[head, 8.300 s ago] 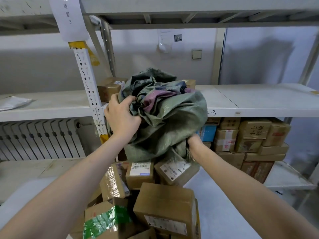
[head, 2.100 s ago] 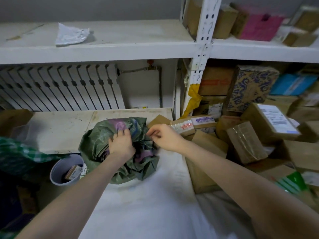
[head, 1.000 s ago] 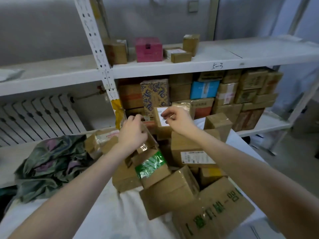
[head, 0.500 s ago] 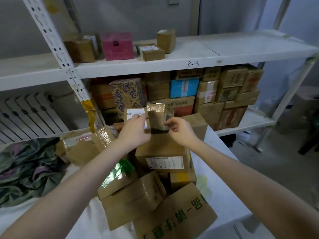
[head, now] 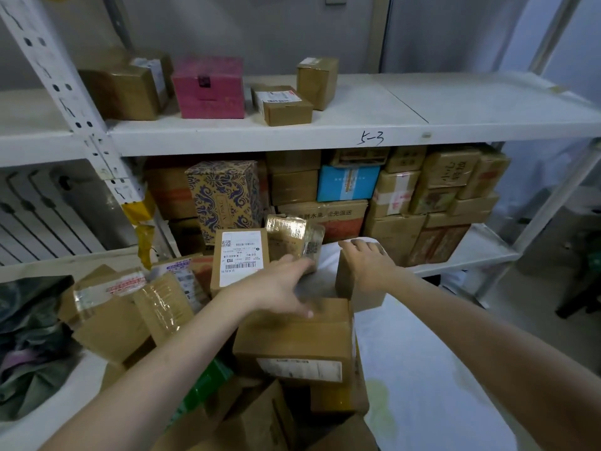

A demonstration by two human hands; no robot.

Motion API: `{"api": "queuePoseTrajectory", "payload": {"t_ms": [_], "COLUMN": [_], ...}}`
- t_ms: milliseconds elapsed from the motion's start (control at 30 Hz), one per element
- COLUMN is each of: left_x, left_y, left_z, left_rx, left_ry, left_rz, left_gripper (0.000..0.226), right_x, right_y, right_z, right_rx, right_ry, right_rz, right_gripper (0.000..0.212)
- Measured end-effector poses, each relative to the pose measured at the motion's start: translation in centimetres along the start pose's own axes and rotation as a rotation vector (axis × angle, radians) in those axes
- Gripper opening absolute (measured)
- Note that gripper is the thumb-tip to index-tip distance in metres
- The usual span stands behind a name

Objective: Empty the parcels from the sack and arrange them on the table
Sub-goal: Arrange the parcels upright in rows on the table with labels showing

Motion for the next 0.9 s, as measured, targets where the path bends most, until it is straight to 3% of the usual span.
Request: {"api": "queuePoseTrajectory", "payload": {"t_ms": [200,467,600,700,833,900], "left_x": [1.2,3.5,4.4,3.8,1.3,0.2], "left_y": [0.3,0.0,-2.1,-2.6,-2.8,-3.1], "left_z": [1.0,1.3,1.8,2.4,3.0,3.3], "left_rx": [-0.010,-0.189,-0.213,-0.260,-0.378,-0.402], "left_ry": [0.222,0.354,0.300,0.234,0.136,0.091], "left_rz": [0.081,0.272,0.293,0.196,-0.046,-0.121], "left_gripper": [0.125,0.148,0.135,0.115,0.110,0.110], "right_x": [1.3,3.4,3.4,3.1,2.9,3.2], "right_y": [-3.0,-4.5,-6.9,-7.6,-8.1,-8.6], "right_z": [3.8,7.1,7.6,7.2,5.8,4.7], "right_rx": [-0.026,-0.243,-0.261,-0.275,-0.288,-0.261], "right_ry": [0.190,0.136,0.211,0.371,0.653,0.754], "right_rz": [-0.297,-0.156,-0.042,-0.034,-0.090,-0.088], "right_gripper": [0.121,0.105,0.103,0.108,0.115,0.106]}}
Point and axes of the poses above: each hand's wrist, its own z-axis towards the middle knuckle, its own x-axis out of the palm, y = z × x, the point moved 5 cm from there along z, towards the middle knuckle, and after that the axes turned 9 degrees about -y, right-handed, at the moved point
